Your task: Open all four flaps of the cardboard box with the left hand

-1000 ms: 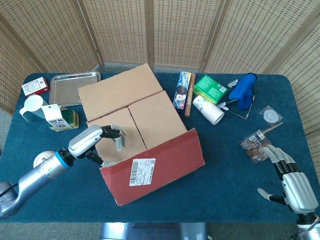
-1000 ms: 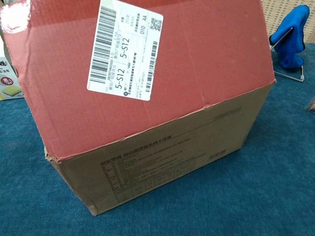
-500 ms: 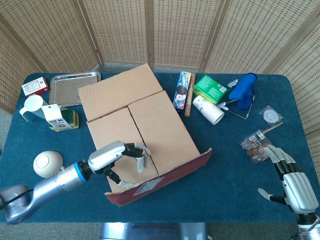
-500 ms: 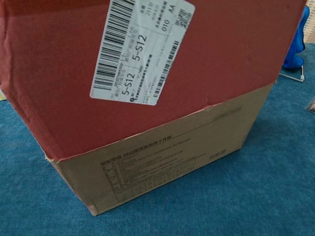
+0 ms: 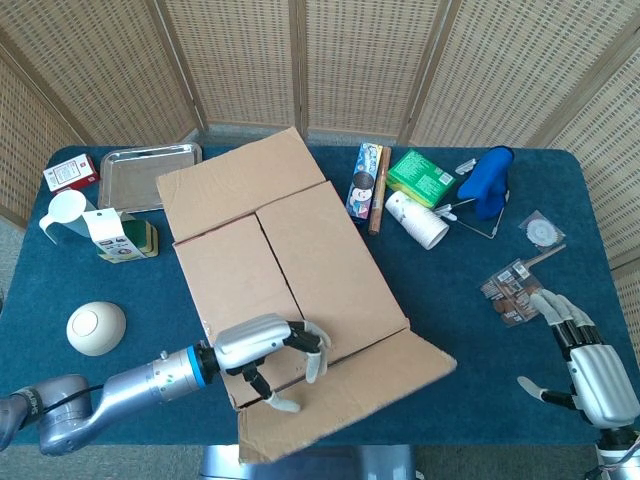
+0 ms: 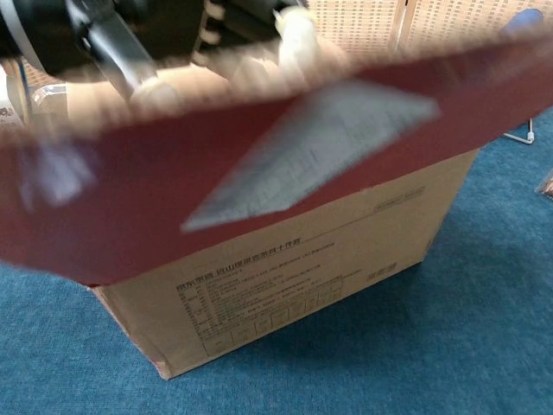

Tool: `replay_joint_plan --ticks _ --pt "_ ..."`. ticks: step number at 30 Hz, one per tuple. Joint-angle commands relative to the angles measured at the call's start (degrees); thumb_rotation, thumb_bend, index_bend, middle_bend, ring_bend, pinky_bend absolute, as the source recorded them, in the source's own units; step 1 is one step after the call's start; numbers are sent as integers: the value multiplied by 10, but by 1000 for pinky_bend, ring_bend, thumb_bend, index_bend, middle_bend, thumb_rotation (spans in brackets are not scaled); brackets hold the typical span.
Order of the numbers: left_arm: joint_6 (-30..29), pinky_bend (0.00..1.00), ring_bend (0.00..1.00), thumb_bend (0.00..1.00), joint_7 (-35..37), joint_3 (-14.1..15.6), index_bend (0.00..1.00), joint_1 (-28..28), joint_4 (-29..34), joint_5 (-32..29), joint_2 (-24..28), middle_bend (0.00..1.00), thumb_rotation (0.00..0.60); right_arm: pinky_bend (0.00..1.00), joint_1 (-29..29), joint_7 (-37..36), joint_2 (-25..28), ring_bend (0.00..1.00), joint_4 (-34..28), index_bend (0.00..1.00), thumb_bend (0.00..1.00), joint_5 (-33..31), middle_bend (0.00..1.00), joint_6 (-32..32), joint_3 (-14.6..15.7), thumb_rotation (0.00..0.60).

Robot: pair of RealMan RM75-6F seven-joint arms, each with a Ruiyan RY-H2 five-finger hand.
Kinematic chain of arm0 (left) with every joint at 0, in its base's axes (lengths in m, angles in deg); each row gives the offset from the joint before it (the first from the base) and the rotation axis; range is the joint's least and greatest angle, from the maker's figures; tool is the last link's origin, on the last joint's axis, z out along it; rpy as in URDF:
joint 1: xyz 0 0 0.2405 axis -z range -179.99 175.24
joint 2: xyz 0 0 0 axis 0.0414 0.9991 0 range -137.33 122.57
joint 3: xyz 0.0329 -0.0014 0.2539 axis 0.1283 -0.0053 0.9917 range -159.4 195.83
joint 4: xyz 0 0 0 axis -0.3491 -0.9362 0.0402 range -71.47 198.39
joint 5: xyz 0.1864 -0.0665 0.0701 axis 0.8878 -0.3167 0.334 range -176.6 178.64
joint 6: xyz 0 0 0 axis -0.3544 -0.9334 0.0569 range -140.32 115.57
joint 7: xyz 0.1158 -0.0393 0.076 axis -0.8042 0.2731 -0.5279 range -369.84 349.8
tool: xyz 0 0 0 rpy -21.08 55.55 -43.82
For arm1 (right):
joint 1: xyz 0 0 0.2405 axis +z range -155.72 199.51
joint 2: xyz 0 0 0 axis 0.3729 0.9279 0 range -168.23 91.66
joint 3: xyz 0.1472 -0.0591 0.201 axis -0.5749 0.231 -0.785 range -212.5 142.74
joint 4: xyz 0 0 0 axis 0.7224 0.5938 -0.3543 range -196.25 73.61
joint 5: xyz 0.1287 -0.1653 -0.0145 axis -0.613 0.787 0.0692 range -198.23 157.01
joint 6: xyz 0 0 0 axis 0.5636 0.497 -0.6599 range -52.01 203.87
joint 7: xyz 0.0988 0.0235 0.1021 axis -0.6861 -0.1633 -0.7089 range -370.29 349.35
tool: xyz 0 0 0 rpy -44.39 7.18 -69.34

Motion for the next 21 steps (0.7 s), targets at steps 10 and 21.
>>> replay_joint_plan --ticks 10,21 --pt "4 333 179 116 -99 -5 531 3 1 -26 -23 381 600 131 1 -9 3 0 1 0 0 -2 0 -1 0 600" --pt "-45 318 130 116 -125 -6 440 -24 -24 -13 30 283 600 131 2 -22 7 0 0 0 0 -11 0 -5 -2 600"
